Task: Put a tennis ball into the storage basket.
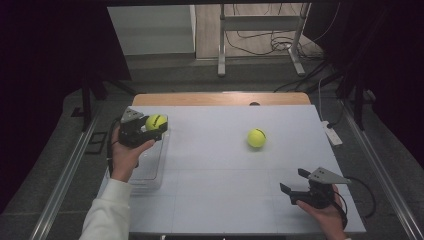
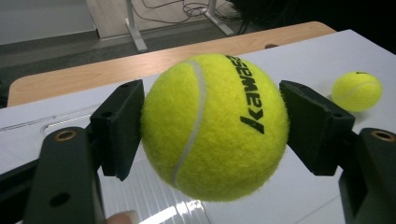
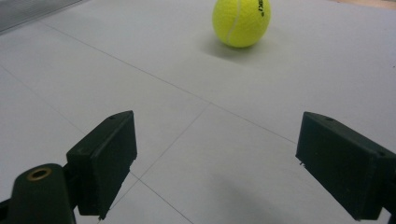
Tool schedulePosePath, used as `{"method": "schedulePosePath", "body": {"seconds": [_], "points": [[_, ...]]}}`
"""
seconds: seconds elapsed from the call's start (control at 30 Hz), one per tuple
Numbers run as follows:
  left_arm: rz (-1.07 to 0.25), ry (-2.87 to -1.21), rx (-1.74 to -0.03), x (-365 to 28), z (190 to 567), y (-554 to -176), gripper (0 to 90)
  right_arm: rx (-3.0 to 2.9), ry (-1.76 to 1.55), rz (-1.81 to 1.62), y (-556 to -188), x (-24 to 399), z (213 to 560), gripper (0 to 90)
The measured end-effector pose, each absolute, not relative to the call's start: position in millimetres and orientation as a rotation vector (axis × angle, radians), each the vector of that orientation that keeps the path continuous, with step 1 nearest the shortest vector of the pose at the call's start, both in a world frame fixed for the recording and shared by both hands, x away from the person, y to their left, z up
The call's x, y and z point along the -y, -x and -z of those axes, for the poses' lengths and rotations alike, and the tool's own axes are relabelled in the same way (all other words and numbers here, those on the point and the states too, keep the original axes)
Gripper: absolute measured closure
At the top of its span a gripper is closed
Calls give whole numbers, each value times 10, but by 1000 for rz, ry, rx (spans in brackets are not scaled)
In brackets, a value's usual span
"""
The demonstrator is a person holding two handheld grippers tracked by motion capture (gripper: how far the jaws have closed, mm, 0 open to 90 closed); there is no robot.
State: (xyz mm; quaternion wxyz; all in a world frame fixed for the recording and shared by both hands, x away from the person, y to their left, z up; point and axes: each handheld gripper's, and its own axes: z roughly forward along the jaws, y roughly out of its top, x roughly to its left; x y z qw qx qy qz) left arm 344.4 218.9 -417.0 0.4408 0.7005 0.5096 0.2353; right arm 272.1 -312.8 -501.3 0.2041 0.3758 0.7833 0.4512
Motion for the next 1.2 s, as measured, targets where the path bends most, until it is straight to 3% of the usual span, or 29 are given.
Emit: {"method": "schedulePosePath", "body": {"seconds": [1.2], "points": [[-631, -1738, -1442, -2535, 4294, -3730, 271, -2188, -1054, -1253, -2724, 3134, 5021, 124]]}}
